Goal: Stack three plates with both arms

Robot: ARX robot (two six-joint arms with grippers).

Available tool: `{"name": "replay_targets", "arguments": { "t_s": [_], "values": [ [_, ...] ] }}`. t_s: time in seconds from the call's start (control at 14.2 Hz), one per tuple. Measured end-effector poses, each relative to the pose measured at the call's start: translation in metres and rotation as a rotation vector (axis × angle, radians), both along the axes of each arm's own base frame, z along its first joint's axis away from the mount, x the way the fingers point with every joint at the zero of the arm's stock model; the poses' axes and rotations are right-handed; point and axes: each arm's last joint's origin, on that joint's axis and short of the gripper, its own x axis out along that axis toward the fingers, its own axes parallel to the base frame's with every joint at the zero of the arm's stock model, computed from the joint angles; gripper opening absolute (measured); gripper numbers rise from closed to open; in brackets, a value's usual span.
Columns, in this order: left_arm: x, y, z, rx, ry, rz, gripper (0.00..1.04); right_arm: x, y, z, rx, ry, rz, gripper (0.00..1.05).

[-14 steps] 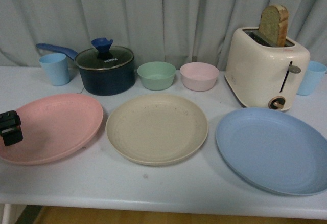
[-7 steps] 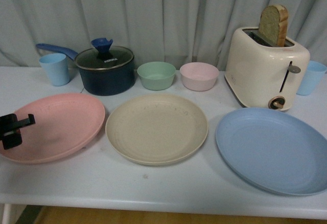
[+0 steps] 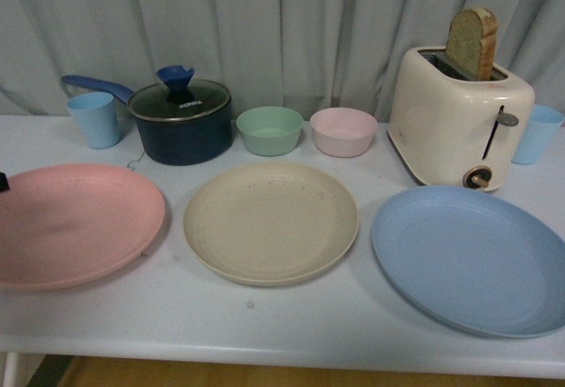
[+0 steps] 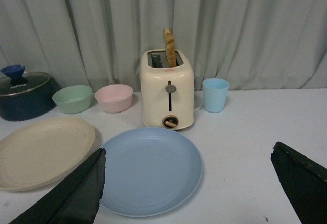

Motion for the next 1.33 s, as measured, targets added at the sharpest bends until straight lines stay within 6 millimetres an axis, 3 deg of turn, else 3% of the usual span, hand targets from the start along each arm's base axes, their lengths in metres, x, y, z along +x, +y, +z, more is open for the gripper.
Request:
{"name": "replay_targets", "arguments": {
  "t_s": [0.21,0.35,0.49,0.63,0.77,0.91,1.19,1.26,1.33],
  "values": [
    [-0.004,0.006,0.045,-0.02,-0.072,-0.015,0.02,0.0,0.0,0.0,0.0,0.0,0.0,0.98],
    [0.001,-0.029,0.078,-0.061,-0.165,-0.12,0.02,0.0,0.0,0.0,0.0,0.0,0.0,0.98],
    [0.007,-0.084,0.095,-0.095,-0.219,-0.266,0.02,0.0,0.0,0.0,0.0,0.0,0.0,0.98],
    [0.01,-0.133,0.09,-0.112,-0.201,-0.366,0.02,0.0,0.0,0.0,0.0,0.0,0.0,0.98],
    [0.018,-0.169,0.08,-0.109,-0.187,-0.412,0.02,0.0,0.0,0.0,0.0,0.0,0.0,0.98],
    [0.023,-0.192,0.068,-0.124,-0.17,-0.442,0.02,0.0,0.0,0.0,0.0,0.0,0.0,0.98],
    [0.029,-0.192,0.048,-0.129,-0.16,-0.385,0.02,0.0,0.0,0.0,0.0,0.0,0.0,0.98],
    [0.031,-0.194,0.03,-0.133,-0.125,-0.374,0.02,0.0,0.0,0.0,0.0,0.0,0.0,0.98],
    [0.031,-0.197,0.026,-0.127,-0.115,-0.377,0.02,0.0,0.0,0.0,0.0,0.0,0.0,0.98]
  ]
}}
